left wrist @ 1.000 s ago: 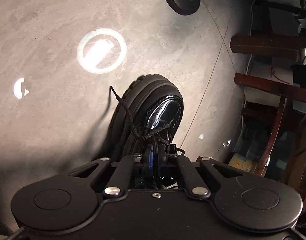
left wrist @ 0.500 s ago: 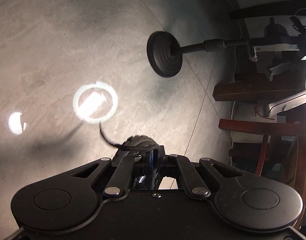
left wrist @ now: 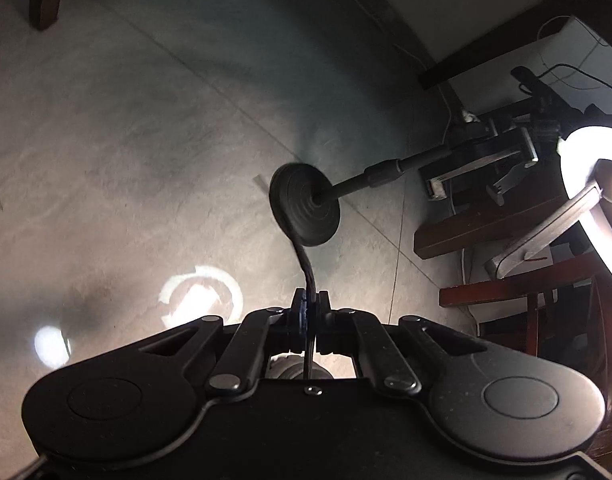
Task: Lace up shoes with both hands
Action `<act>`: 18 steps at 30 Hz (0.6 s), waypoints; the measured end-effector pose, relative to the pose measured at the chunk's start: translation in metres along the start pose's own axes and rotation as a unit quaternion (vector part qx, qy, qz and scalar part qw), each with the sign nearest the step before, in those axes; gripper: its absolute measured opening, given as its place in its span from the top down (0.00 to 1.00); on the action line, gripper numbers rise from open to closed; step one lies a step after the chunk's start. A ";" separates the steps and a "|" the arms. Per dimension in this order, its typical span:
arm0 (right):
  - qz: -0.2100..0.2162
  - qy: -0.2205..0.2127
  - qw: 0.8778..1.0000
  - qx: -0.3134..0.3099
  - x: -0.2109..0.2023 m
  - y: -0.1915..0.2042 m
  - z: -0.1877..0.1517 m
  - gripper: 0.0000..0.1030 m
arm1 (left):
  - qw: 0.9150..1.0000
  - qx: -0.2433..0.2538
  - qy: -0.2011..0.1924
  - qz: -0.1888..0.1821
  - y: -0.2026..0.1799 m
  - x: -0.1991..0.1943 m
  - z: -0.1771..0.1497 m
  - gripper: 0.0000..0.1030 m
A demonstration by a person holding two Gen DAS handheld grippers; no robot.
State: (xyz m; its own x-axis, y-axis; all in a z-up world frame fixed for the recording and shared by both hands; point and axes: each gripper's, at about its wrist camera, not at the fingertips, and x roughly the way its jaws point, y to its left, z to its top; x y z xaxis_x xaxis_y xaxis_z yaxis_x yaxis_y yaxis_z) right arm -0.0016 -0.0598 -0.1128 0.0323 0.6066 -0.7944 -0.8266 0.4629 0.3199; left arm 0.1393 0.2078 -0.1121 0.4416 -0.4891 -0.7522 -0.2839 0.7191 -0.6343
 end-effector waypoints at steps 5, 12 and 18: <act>-0.001 0.001 1.000 0.000 0.000 0.000 0.000 0.97 | 1.000 0.021 -0.016 -0.005 -0.011 -0.006 0.002 0.96; 0.001 0.002 1.000 0.007 0.001 -0.002 -0.003 0.97 | 0.999 0.020 -0.043 -0.006 -0.015 -0.014 0.002 0.96; 0.002 0.001 1.000 0.018 0.000 -0.004 -0.008 0.97 | 0.998 0.013 -0.066 -0.007 -0.017 -0.023 0.002 0.96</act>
State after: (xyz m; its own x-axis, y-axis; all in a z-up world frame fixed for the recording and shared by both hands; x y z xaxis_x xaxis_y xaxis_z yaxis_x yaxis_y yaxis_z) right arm -0.0028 -0.0663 -0.1182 0.0292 0.6073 -0.7939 -0.8064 0.4837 0.3403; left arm 0.1358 0.2075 -0.0839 0.5545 -0.4309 -0.7119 -0.2559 0.7258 -0.6386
